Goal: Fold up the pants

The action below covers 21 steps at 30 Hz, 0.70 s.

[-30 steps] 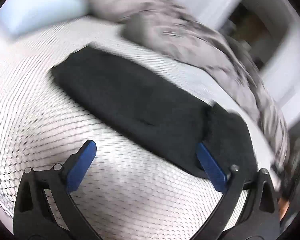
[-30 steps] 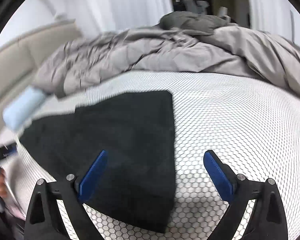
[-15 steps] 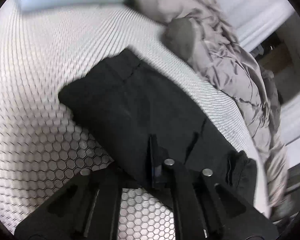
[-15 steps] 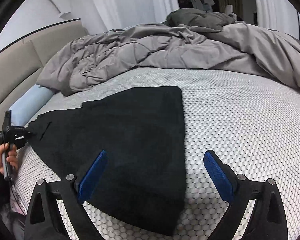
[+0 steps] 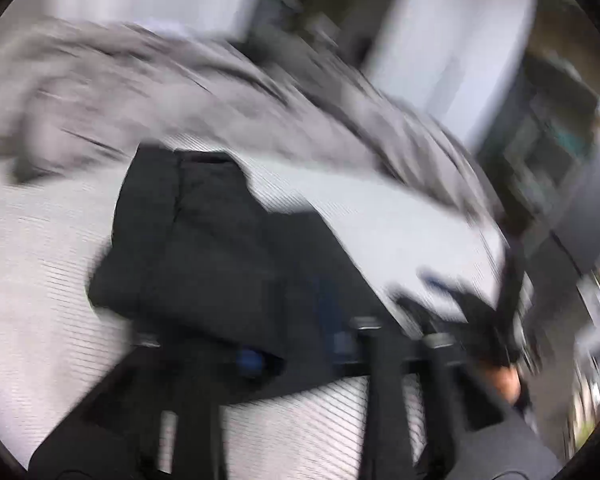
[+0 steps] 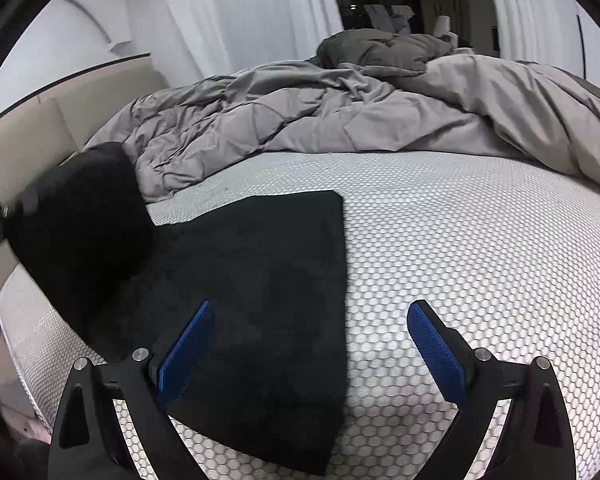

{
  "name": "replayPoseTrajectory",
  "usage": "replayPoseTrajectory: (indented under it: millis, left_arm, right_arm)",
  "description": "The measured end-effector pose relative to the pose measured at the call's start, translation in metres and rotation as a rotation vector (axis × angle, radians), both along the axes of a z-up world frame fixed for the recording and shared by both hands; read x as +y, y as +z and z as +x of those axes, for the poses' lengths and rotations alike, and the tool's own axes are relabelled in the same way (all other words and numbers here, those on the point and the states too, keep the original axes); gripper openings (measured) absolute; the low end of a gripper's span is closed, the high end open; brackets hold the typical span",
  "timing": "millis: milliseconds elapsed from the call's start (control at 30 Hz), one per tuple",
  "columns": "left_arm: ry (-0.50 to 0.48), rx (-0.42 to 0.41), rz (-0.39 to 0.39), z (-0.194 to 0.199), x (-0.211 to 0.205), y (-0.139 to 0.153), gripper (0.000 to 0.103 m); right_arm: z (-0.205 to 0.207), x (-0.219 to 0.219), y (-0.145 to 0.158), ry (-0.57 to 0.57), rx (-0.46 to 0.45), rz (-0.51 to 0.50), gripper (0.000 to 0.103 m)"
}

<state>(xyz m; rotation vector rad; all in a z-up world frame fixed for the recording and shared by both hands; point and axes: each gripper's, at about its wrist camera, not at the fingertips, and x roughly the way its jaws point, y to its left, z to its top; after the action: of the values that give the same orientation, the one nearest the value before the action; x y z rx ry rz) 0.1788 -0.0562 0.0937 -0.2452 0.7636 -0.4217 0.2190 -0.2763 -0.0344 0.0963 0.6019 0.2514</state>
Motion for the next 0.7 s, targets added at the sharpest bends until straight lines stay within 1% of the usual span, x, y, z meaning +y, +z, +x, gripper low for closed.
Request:
replayPoseTrajectory:
  millis: [33, 100, 133, 167, 200, 267, 333, 400, 433, 467, 533, 567, 633, 700]
  left_arm:
    - [-0.044, 0.030, 0.010, 0.005, -0.015, -0.013, 0.054]
    - [-0.105, 0.111, 0.049, 0.006, -0.040, -0.048, 0.054]
    - [-0.138, 0.133, 0.046, 0.004, -0.044, -0.058, 0.054]
    - [-0.157, 0.139, 0.039, -0.002, -0.046, -0.067, 0.054]
    - [-0.158, 0.131, 0.038, -0.006, -0.045, -0.068, 0.054]
    - [-0.165, 0.098, 0.023, -0.009, -0.035, -0.060, 0.054]
    - [-0.127, 0.053, -0.016, -0.009, -0.010, -0.048, 0.056]
    - [-0.059, 0.010, -0.050, -0.021, 0.017, -0.043, 0.066]
    - [-0.025, 0.005, -0.059, -0.023, 0.028, -0.044, 0.066]
    - [0.008, 0.013, -0.069, -0.021, 0.039, -0.047, 0.066]
    - [0.048, 0.040, -0.103, -0.016, 0.060, -0.053, 0.066]
    - [0.061, 0.049, -0.099, -0.014, 0.067, -0.058, 0.066]
    - [0.099, 0.046, -0.062, -0.013, 0.078, -0.061, 0.066]
    - [0.168, 0.046, -0.024, -0.008, 0.093, -0.068, 0.066]
  right_arm:
    - [0.000, -0.004, -0.001, -0.013, 0.001, -0.004, 0.098]
    - [0.003, -0.013, -0.005, -0.048, 0.019, -0.012, 0.098]
    - [0.004, -0.016, -0.006, -0.059, 0.028, -0.013, 0.098]
    - [0.005, -0.020, -0.008, -0.069, 0.037, -0.012, 0.098]
    - [0.006, -0.023, -0.010, -0.079, 0.046, -0.012, 0.098]
    - [0.007, -0.025, -0.011, -0.083, 0.057, -0.011, 0.098]
    - [0.009, -0.022, -0.011, -0.064, 0.068, 0.004, 0.098]
    - [0.009, -0.015, -0.008, -0.009, 0.073, 0.041, 0.098]
    - [0.007, -0.011, -0.008, 0.018, 0.076, 0.058, 0.098]
    - [0.007, -0.007, -0.007, 0.061, 0.087, 0.086, 0.098]
    - [0.006, -0.002, -0.005, 0.099, 0.096, 0.103, 0.098]
    - [0.004, 0.000, -0.003, 0.104, 0.094, 0.104, 0.098]
    - [0.001, 0.010, -0.001, 0.128, 0.089, 0.095, 0.098]
    - [-0.001, 0.028, 0.000, 0.167, 0.086, 0.071, 0.098]
